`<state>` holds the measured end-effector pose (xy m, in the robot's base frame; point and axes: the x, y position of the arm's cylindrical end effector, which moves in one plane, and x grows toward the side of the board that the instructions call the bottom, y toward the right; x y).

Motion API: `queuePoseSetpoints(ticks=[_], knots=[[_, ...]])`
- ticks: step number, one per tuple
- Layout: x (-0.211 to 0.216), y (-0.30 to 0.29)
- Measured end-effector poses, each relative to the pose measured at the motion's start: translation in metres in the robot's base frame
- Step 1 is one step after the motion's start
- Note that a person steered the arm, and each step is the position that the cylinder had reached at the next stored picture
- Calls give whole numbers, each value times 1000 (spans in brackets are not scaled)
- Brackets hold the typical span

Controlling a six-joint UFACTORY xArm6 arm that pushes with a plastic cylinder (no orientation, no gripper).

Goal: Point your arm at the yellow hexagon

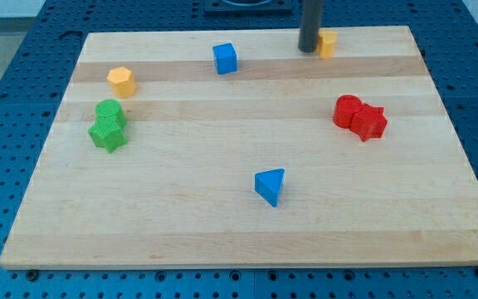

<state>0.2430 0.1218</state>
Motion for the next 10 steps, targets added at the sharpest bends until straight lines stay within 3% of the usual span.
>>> queuePoseSetpoints(ticks=[2,3,5,8,10], knots=[[10,16],[57,8],[74,-11],[90,-242],[102,-362]])
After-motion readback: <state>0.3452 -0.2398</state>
